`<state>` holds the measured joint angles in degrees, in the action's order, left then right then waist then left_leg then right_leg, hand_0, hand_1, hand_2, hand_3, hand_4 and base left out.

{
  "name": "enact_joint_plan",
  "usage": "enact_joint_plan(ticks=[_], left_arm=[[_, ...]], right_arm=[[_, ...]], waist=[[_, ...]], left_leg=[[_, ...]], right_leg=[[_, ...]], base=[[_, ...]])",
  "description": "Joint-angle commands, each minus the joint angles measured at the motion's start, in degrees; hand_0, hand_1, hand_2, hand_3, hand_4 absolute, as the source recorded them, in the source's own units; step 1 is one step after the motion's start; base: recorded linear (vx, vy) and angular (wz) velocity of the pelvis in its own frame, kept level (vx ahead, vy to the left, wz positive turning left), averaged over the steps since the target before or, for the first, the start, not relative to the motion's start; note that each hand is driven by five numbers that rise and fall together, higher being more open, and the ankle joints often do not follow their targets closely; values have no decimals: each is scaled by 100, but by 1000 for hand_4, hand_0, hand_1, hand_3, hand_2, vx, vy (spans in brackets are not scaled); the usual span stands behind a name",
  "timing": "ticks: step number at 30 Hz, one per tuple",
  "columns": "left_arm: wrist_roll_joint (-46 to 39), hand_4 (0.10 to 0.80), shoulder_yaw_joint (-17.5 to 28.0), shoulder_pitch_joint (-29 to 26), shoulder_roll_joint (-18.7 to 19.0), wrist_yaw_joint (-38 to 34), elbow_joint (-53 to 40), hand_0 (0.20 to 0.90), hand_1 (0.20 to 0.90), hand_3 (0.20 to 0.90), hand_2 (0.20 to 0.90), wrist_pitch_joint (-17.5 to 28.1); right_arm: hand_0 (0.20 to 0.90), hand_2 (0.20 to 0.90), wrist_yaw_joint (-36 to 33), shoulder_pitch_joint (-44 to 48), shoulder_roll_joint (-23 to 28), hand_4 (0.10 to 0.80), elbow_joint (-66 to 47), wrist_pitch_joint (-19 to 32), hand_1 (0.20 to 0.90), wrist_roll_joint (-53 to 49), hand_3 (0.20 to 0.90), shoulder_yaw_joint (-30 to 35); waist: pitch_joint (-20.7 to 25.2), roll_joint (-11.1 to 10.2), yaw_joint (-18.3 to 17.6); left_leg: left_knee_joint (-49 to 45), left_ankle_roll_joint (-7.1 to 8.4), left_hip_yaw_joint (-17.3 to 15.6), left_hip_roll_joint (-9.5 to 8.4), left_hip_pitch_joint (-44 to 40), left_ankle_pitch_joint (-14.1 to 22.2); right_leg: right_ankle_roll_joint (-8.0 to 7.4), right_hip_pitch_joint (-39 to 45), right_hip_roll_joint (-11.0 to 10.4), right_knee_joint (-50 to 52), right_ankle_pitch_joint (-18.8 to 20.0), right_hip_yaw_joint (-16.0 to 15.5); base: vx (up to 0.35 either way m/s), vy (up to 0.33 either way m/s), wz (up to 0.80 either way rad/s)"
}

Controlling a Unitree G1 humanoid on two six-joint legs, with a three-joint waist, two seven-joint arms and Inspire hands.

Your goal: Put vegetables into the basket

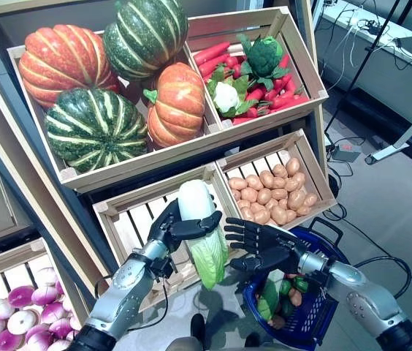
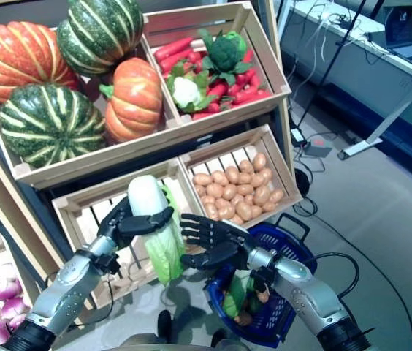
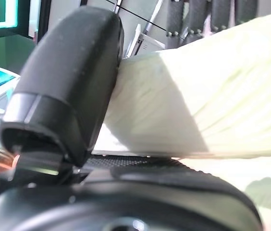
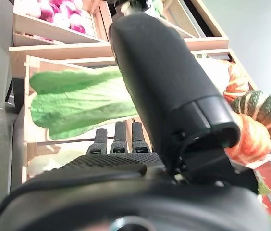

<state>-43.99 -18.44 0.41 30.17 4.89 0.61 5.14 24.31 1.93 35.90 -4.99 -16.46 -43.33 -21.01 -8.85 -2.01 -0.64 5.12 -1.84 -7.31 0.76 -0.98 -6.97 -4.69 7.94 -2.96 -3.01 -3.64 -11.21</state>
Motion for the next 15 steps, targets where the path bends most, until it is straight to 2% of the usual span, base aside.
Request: enact_joint_plan(ticks=[1, 9, 15], left_arm=[[-786, 400, -105, -686, -213, 434, -604, 300, 300, 300, 300, 868], [-1390, 400, -278, -771, -401, 544, -723, 300, 300, 300, 300, 822], [-1407, 400, -294, -725, -473, 621, -766, 300, 300, 300, 300, 799]], right_arm=[[900, 900, 434, 528, -54, 800, -357, 92, 900, -640, 900, -327], [900, 900, 206, 748, -315, 800, -146, -80, 900, -954, 900, -626], [900, 900, -678, 678, -534, 800, 38, 34, 900, -1160, 900, -533]], waist=[[532, -131, 97], [612, -118, 116], [634, -95, 90]], left_leg=[[-12, 221, 41, 3, -470, 856], [-12, 238, 97, -3, -474, 860], [-12, 242, 103, 7, -454, 846]], right_leg=[[-219, -262, -228, -193, 604, 1], [-217, -243, -239, -199, 593, -15], [-219, -263, -245, -199, 604, -4]], base=[[0, 0, 0], [-1, 1, 0], [-1, 3, 1]])
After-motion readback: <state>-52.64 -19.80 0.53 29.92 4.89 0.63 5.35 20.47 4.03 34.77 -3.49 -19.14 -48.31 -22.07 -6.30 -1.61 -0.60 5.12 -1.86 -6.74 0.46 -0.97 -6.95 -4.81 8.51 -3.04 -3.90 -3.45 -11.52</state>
